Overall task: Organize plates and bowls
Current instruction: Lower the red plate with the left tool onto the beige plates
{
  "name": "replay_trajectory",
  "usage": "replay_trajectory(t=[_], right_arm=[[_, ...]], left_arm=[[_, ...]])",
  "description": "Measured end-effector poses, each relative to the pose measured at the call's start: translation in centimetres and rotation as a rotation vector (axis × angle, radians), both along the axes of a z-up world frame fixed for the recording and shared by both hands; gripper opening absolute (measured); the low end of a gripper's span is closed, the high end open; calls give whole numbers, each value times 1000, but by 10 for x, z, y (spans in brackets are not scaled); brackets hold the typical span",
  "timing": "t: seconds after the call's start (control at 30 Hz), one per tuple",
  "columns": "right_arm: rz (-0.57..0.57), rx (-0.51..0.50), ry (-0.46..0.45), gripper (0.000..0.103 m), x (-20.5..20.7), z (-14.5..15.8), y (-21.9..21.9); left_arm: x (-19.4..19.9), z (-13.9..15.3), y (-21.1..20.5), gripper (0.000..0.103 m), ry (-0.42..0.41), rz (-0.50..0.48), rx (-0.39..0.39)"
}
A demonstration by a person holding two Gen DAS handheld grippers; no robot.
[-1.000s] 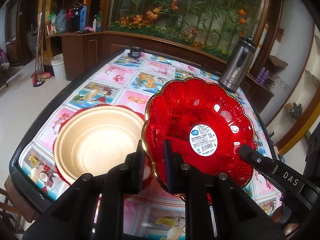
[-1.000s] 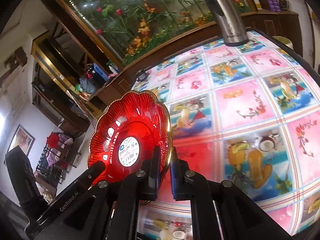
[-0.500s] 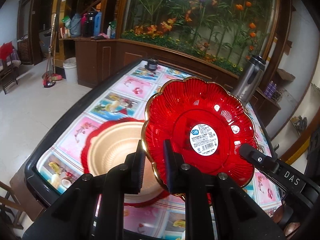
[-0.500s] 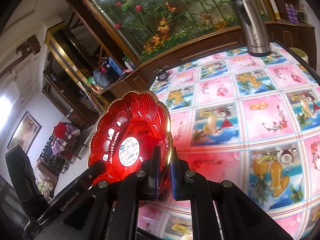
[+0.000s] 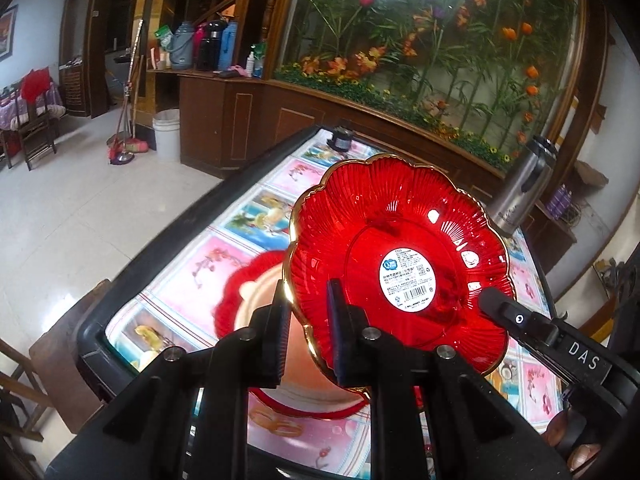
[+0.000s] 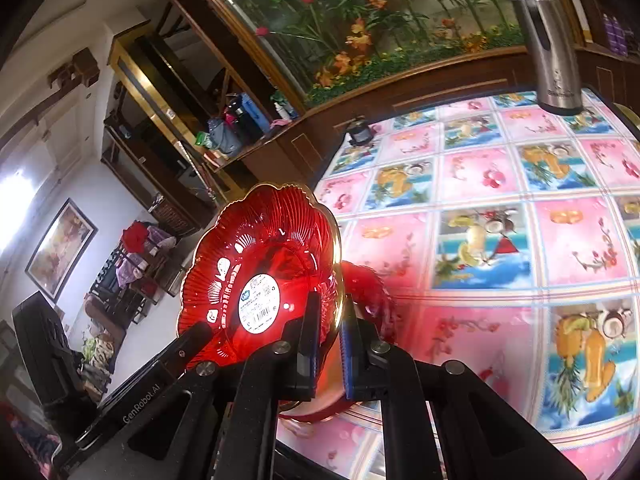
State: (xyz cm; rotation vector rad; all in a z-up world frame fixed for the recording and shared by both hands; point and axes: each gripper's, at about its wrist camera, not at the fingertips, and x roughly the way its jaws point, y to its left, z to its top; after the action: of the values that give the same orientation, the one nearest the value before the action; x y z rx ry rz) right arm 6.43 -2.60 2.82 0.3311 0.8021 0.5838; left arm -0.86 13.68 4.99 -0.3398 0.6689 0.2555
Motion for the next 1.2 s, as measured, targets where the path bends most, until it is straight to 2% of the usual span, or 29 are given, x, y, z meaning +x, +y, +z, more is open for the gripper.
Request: replay_trajectory(t=[0.23, 0.47, 0.83, 1.2], right_arm=[[40, -8, -34, 8, 5, 20, 27], [82, -15, 17, 8, 10, 3, 45], [59, -43, 67, 8, 12, -19, 37], [49, -42, 75, 8, 14, -21, 32]], left_arm=[[-2, 8, 20, 15, -13, 36, 2], [-3, -8, 31, 15, 31, 53, -7], [4, -23, 21, 15, 78, 18, -12], [5, -23, 20, 15, 90, 8, -9]])
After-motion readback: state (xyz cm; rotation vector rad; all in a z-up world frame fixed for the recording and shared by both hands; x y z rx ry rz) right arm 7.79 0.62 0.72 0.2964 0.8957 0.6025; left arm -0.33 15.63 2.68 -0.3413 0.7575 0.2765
